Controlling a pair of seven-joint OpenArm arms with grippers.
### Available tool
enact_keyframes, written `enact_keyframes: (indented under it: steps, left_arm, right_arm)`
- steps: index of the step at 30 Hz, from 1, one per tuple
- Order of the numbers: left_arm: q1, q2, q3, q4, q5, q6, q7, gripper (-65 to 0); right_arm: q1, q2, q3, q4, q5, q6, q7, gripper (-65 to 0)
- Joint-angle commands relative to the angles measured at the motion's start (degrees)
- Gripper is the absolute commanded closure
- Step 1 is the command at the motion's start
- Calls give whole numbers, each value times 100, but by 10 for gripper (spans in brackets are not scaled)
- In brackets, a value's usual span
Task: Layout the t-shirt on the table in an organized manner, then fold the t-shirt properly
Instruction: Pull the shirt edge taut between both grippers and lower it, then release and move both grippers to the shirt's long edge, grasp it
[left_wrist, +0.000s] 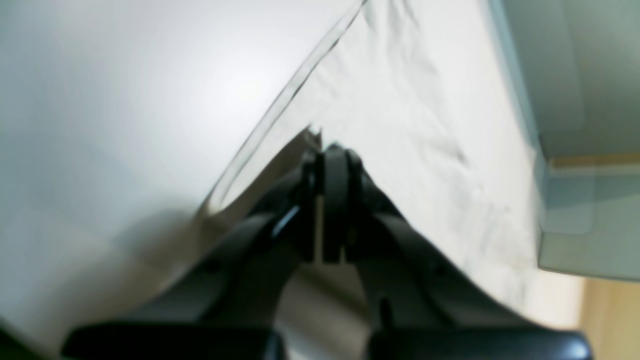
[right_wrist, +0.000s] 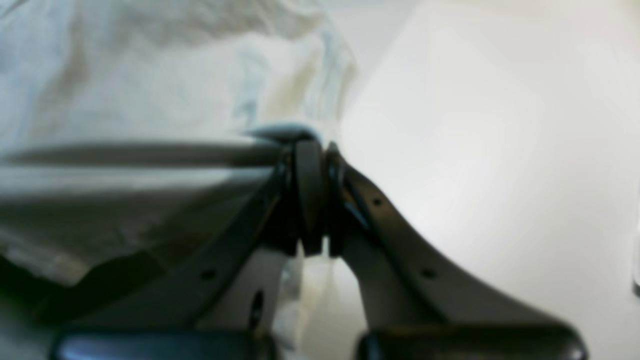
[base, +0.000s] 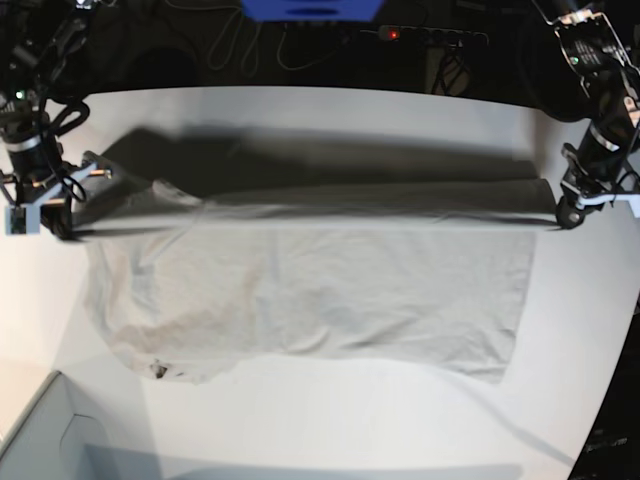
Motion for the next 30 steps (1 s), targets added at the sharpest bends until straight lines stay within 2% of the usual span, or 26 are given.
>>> enact_keyframes:
  steps: [1, 2, 8, 14, 19, 22, 25, 30]
  left_arm:
    - [-137, -95, -7, 46, -98, -33, -119, 0]
    - [-225, -103, 64, 3, -98, -33, -119, 0]
    - [-717, -798, 1083, -490, -98, 2, -189, 0]
    - [-1359, -1246, 1576, -1466, -98, 2, -189, 0]
    - [-1588, -1290, 1672, -1852, -98, -7, -198, 0]
    - [-1623, -1290, 1743, -1993, -98, -15, -216, 0]
    - [-1631, -1273, 1866, -2037, -98, -15, -462, 0]
    - [-1596, -1308, 2200, -2055, -98, -24, -954, 0]
  right_arm:
    - [156, 192, -71, -31, 84, -23, 174, 0]
    - [253, 245, -168, -180, 84, -23, 174, 0]
    - [903, 623, -766, -954, 75, -23, 192, 0]
    - [1563, 904, -1205, -1860, 75, -23, 200, 0]
    - [1993, 931, -1443, -2334, 66, -23, 200, 0]
    - [2213, 895, -1645, -2352, -364, -23, 209, 0]
    - [2389, 781, -1874, -2475, -760, -23, 209, 0]
    - [2732, 799, -1917, -3152, -786, -23, 218, 0]
